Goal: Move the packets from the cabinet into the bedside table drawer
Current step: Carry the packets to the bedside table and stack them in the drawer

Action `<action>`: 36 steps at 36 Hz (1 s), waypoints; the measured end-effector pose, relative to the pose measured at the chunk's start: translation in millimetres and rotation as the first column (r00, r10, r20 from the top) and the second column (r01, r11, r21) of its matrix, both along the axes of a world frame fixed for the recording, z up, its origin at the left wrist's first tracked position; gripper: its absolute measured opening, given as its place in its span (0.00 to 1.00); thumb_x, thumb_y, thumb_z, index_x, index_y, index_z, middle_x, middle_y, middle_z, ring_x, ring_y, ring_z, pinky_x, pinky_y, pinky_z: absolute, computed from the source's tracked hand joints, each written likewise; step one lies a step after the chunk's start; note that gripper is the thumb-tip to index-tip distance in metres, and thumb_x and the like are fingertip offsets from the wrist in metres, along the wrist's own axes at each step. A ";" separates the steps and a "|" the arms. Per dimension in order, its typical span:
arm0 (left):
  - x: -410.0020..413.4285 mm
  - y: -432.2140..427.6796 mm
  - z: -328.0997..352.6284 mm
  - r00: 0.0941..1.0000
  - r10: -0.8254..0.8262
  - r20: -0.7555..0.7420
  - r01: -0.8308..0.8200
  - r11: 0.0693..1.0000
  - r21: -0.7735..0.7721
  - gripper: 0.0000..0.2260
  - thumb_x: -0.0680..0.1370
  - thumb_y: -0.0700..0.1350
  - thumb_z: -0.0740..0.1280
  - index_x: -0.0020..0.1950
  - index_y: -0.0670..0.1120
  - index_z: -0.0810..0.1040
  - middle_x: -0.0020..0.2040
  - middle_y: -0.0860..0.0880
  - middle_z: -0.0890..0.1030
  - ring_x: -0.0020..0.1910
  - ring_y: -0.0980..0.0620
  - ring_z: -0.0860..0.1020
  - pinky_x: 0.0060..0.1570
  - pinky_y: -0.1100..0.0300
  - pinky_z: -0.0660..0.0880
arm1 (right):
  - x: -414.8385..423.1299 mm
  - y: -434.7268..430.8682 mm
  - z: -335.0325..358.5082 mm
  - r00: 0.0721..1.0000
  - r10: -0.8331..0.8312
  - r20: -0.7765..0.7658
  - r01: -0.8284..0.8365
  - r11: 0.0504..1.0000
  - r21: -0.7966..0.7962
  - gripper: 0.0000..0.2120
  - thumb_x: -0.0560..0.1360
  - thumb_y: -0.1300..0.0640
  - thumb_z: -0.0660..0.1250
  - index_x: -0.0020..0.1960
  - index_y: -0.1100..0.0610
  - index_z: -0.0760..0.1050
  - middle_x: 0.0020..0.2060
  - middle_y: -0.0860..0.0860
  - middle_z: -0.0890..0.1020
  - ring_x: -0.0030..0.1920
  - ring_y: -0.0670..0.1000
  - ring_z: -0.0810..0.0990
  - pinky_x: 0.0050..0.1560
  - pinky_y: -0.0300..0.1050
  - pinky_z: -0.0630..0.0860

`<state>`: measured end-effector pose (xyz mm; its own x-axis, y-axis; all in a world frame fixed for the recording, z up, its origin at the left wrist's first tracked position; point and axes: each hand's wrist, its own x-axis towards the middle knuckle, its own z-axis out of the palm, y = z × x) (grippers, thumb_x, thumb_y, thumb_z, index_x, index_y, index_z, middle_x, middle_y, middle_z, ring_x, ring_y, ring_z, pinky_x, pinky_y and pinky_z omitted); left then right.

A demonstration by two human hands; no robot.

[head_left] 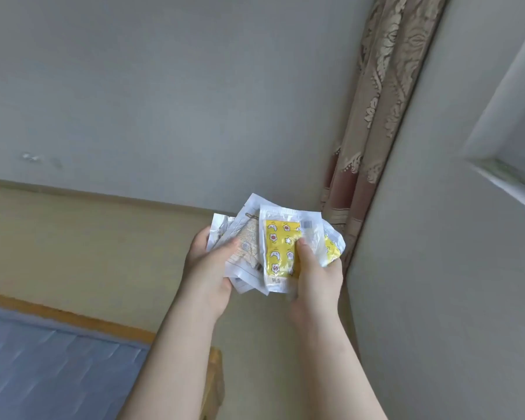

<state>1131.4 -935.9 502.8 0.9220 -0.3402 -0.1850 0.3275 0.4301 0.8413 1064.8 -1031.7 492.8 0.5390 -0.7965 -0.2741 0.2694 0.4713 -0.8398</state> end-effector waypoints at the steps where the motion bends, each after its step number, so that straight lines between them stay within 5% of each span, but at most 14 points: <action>1: 14.0 -7.2 -0.7 1.000 0.027 0.006 -0.027 1.000 0.005 0.16 0.77 0.31 0.62 0.63 0.43 0.73 0.49 0.45 0.80 0.43 0.47 0.80 0.40 0.55 0.76 | 14.1 -8.4 -0.6 1.000 0.022 0.007 -0.023 1.000 0.009 0.10 0.74 0.62 0.68 0.55 0.56 0.74 0.51 0.54 0.83 0.50 0.55 0.83 0.55 0.57 0.78; 8: 119.3 -85.8 0.5 0.993 0.099 0.063 -0.101 0.994 0.030 0.13 0.76 0.33 0.65 0.58 0.46 0.74 0.45 0.49 0.80 0.40 0.51 0.80 0.38 0.57 0.75 | 118.3 -89.2 -2.5 0.997 0.082 0.010 -0.081 0.996 -0.031 0.08 0.74 0.60 0.69 0.52 0.53 0.75 0.49 0.52 0.83 0.49 0.54 0.83 0.55 0.58 0.78; 14: 219.8 -181.7 15.6 0.996 0.034 0.088 -0.041 0.996 0.077 0.08 0.74 0.34 0.68 0.47 0.45 0.76 0.41 0.48 0.81 0.37 0.50 0.80 0.35 0.59 0.75 | 213.2 -176.7 13.1 1.000 0.027 -0.001 -0.027 0.997 -0.072 0.09 0.73 0.60 0.70 0.51 0.52 0.74 0.49 0.52 0.83 0.49 0.54 0.83 0.55 0.59 0.78; 22: 317.3 -284.0 17.9 0.993 -0.033 0.110 0.013 0.983 0.181 0.04 0.75 0.38 0.70 0.46 0.45 0.77 0.40 0.47 0.81 0.36 0.48 0.80 0.35 0.58 0.75 | 306.3 -280.7 16.0 1.000 0.001 -0.013 -0.001 0.998 -0.063 0.09 0.74 0.60 0.69 0.52 0.54 0.73 0.48 0.53 0.83 0.48 0.56 0.83 0.49 0.52 0.79; 31: 432.4 -343.6 -5.5 0.988 0.119 0.097 -0.142 0.951 0.273 0.06 0.76 0.42 0.68 0.52 0.43 0.77 0.46 0.43 0.82 0.39 0.45 0.81 0.40 0.53 0.78 | 440.4 -354.2 2.4 0.964 0.266 -0.023 -0.267 0.962 -0.061 0.12 0.75 0.61 0.68 0.57 0.54 0.73 0.47 0.51 0.83 0.45 0.52 0.83 0.49 0.51 0.80; 36: 486.6 -335.5 -15.8 0.955 0.273 0.117 -0.296 0.901 0.316 0.05 0.76 0.42 0.68 0.51 0.43 0.77 0.44 0.44 0.81 0.37 0.48 0.80 0.34 0.59 0.77 | 515.4 -350.1 -5.2 0.903 0.428 -0.034 -0.429 0.901 -0.059 0.15 0.75 0.62 0.67 0.61 0.53 0.73 0.50 0.52 0.83 0.47 0.53 0.84 0.50 0.52 0.80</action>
<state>1618.0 -1271.4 487.0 0.9847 0.0073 -0.1741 0.1694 0.1944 0.9662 1580.3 -1381.8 487.6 0.8273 -0.5058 -0.2445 0.0368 0.4831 -0.8748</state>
